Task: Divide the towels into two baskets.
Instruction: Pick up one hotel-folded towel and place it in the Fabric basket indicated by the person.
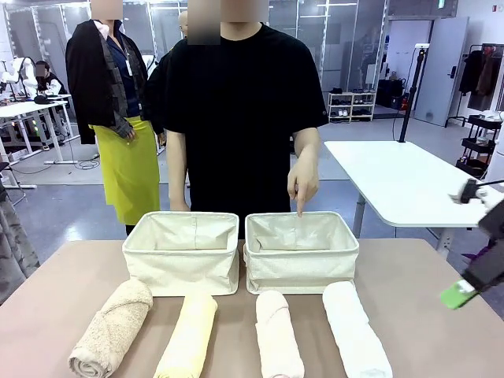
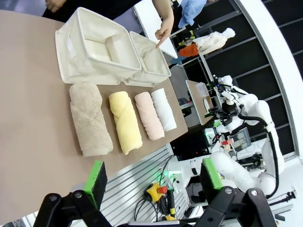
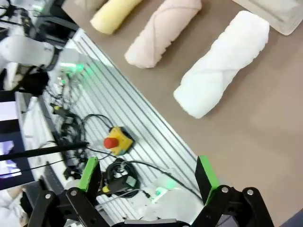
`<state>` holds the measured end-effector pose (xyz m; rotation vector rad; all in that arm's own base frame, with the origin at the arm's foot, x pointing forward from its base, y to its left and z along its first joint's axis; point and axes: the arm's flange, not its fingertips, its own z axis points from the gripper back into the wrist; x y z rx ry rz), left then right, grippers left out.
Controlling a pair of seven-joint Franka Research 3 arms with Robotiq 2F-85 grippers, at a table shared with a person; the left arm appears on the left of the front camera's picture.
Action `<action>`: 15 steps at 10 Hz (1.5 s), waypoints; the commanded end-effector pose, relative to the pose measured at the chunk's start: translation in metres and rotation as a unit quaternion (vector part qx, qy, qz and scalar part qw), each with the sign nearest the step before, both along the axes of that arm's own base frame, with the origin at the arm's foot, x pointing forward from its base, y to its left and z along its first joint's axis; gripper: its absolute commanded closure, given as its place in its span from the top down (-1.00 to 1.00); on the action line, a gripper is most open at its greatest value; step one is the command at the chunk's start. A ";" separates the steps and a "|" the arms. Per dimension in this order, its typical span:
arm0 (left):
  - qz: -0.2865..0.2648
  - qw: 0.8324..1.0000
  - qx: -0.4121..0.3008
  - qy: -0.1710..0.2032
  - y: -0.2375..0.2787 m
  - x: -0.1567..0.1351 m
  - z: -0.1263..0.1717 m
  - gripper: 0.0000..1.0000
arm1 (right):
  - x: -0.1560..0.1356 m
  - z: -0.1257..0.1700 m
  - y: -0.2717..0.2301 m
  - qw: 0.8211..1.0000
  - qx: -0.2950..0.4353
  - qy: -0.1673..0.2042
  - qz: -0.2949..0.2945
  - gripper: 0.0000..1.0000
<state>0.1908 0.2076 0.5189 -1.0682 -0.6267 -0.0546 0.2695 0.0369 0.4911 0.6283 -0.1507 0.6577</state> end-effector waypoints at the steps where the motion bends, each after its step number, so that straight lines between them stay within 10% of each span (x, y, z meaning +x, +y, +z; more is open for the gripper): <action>1: -0.002 1.000 -0.005 -0.003 0.001 -0.002 0.002 1.00 | 0.002 -0.050 0.042 0.998 -0.051 -0.015 -0.027 1.00; 7: -0.002 1.000 -0.005 -0.003 0.001 -0.002 0.002 1.00 | 0.042 -0.105 0.108 0.982 -0.144 -0.071 -0.095 1.00; 15: -0.002 1.000 -0.005 -0.003 0.001 -0.002 0.002 1.00 | 0.071 -0.093 0.125 0.970 -0.205 -0.075 -0.110 1.00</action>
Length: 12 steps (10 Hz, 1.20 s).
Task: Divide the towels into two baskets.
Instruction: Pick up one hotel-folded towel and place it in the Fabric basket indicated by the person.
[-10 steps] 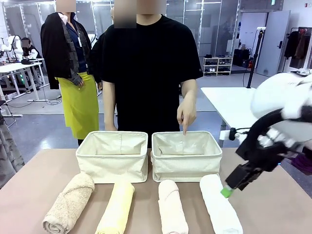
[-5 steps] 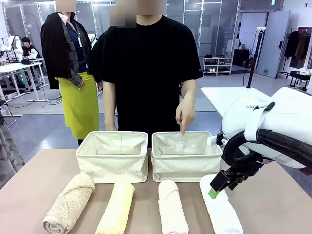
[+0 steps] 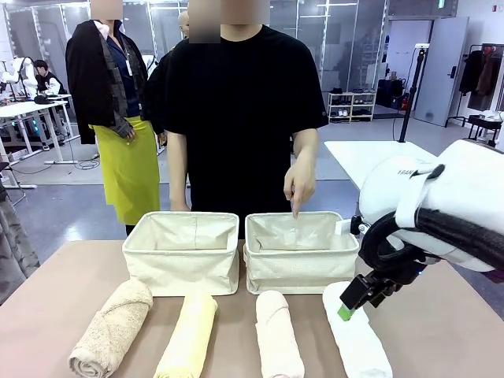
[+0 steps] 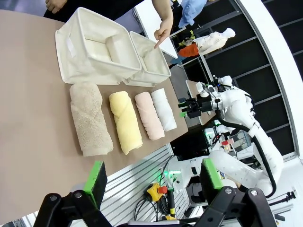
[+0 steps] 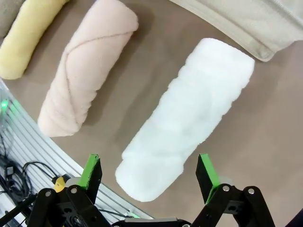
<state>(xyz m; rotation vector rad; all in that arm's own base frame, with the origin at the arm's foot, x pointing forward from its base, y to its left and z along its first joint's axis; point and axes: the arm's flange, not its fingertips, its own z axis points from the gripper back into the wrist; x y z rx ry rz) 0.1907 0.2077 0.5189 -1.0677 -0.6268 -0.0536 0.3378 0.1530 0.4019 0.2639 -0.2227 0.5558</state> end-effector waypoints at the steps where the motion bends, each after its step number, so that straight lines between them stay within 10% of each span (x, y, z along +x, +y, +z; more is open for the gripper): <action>1: -0.002 1.000 -0.005 -0.004 0.000 -0.002 0.002 1.00 | 0.007 -0.006 0.018 0.993 -0.081 -0.001 -0.081 1.00; 12: -0.002 1.000 -0.005 -0.004 0.000 -0.002 0.002 1.00 | 0.055 -0.072 0.047 0.966 -0.116 0.055 -0.225 1.00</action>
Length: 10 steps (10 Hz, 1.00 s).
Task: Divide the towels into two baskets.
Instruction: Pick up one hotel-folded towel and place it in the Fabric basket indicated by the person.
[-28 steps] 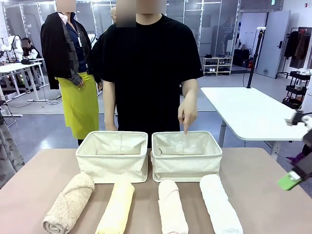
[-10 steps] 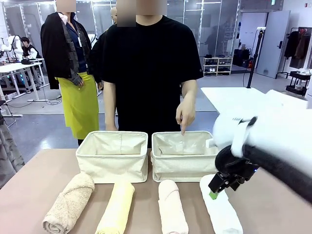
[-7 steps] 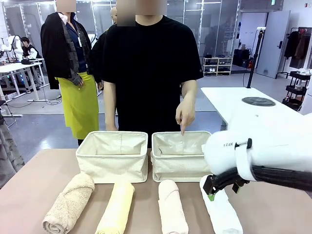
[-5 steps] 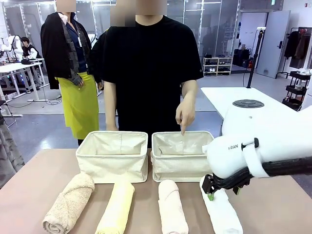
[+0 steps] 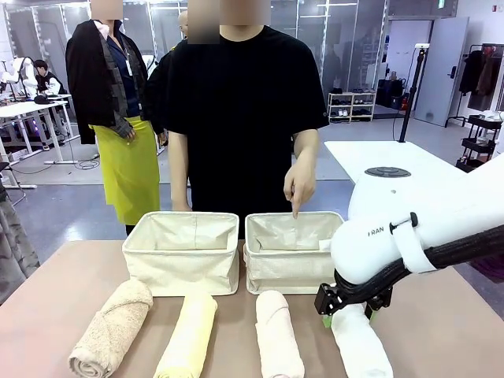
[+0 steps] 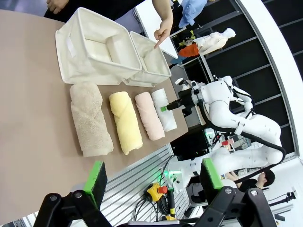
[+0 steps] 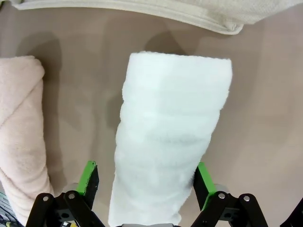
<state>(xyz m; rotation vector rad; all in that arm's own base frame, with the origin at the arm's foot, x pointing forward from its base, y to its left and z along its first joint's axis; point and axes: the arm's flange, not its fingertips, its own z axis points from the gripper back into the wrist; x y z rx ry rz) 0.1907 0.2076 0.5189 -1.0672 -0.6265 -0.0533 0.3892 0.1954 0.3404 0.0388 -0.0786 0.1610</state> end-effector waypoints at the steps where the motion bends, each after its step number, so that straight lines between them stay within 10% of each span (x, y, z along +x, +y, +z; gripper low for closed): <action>1: -0.002 1.000 -0.005 -0.004 0.000 -0.002 0.002 1.00 | 0.005 -0.017 0.005 0.999 -0.014 -0.015 -0.030 1.00; 5: -0.002 1.000 -0.005 -0.004 0.000 -0.002 0.002 1.00 | 0.000 -0.029 0.005 0.999 -0.027 -0.026 -0.030 0.89; 10: -0.002 1.000 -0.005 -0.004 0.000 -0.002 0.002 1.00 | -0.004 -0.030 0.002 0.998 -0.038 -0.039 -0.033 -0.17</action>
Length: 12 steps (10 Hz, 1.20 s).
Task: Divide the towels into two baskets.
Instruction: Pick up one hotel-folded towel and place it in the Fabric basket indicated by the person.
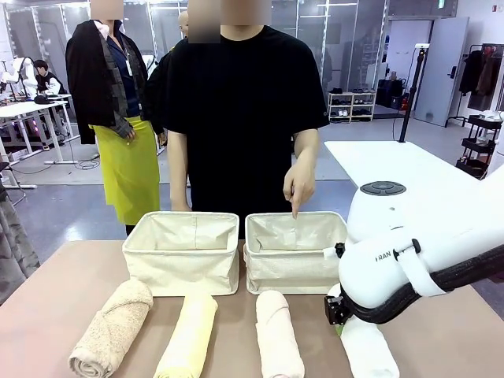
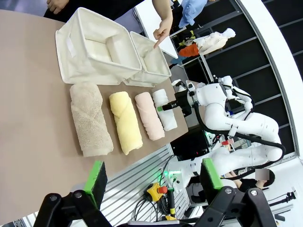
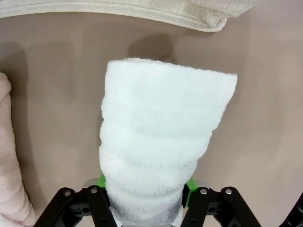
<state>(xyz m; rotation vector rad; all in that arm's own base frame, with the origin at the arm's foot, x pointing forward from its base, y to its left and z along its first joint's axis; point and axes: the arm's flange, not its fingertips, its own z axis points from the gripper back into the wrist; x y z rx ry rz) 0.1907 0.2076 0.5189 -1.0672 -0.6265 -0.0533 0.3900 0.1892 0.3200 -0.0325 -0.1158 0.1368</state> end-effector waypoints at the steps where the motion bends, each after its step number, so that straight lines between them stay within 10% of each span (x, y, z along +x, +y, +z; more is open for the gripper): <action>1: -0.002 1.000 -0.005 -0.004 0.000 -0.002 0.002 1.00 | -0.006 -0.006 0.008 1.000 0.000 -0.020 -0.017 -0.28; 2: -0.002 1.000 -0.005 -0.004 0.000 -0.002 0.002 1.00 | -0.008 0.003 0.007 1.000 0.004 -0.018 -0.006 -0.56; 7: -0.002 1.000 -0.005 -0.004 0.000 -0.002 0.002 1.00 | -0.017 0.126 0.010 0.982 0.034 -0.022 0.184 -0.56; 12: -0.002 1.000 -0.005 -0.004 0.000 -0.002 0.002 1.00 | -0.006 0.152 0.024 0.968 0.031 -0.027 0.247 -0.56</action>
